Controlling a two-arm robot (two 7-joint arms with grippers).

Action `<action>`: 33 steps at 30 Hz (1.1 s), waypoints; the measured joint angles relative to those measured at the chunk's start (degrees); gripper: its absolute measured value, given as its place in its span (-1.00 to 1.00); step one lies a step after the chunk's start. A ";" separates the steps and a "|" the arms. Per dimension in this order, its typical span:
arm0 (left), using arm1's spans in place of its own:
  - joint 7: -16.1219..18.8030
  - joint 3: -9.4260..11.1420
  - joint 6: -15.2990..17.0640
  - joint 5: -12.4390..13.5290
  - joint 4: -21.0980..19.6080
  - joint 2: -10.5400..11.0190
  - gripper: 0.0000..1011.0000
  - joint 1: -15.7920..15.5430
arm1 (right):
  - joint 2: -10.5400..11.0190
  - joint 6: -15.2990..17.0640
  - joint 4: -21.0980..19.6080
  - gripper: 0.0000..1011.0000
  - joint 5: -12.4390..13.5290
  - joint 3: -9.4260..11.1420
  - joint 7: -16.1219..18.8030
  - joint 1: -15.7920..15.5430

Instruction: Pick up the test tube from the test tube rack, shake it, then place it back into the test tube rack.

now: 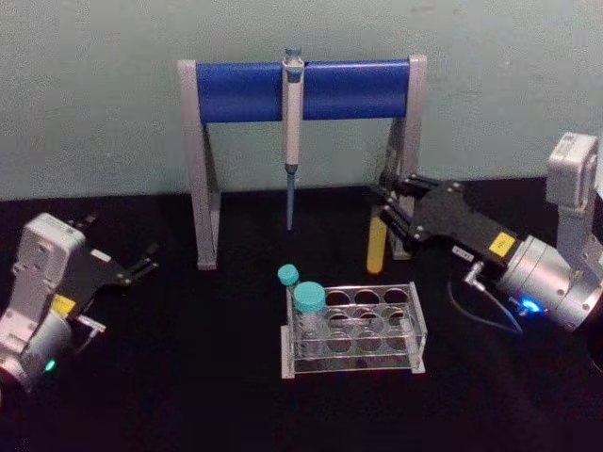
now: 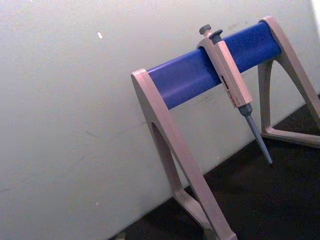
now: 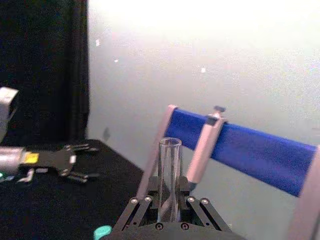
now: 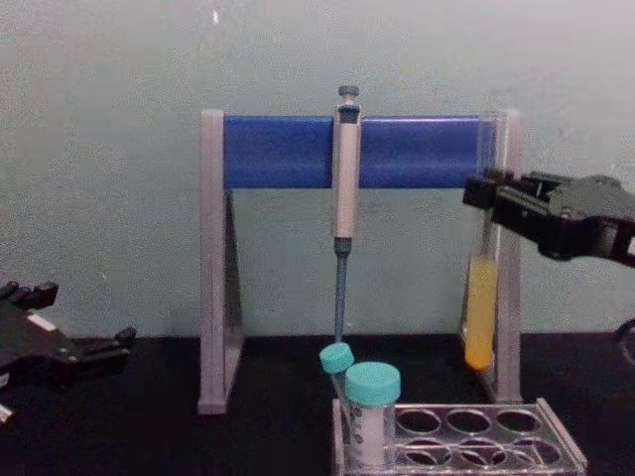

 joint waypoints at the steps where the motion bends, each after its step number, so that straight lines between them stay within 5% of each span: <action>1: 0.00 0.00 0.00 0.00 0.00 0.00 0.98 0.00 | -0.10 -0.04 -0.11 -0.55 -0.10 0.19 -0.42 -0.11; 8: 0.00 0.00 0.00 0.00 0.00 0.00 0.98 0.00 | -1.30 0.05 -0.31 -0.55 -2.34 1.58 -4.15 -0.61; 20: 0.00 0.00 0.00 0.00 0.00 0.00 0.98 0.00 | -2.49 0.45 0.13 -0.55 -4.66 2.29 -5.19 -0.53; 28: 0.00 0.00 0.00 0.00 0.00 0.00 0.98 0.00 | -3.19 0.88 1.47 -0.55 -3.30 1.20 -1.30 1.00; 33: 0.00 0.00 0.00 0.00 0.00 0.00 0.98 0.00 | -1.69 3.62 0.65 -0.55 -1.03 0.28 1.74 1.23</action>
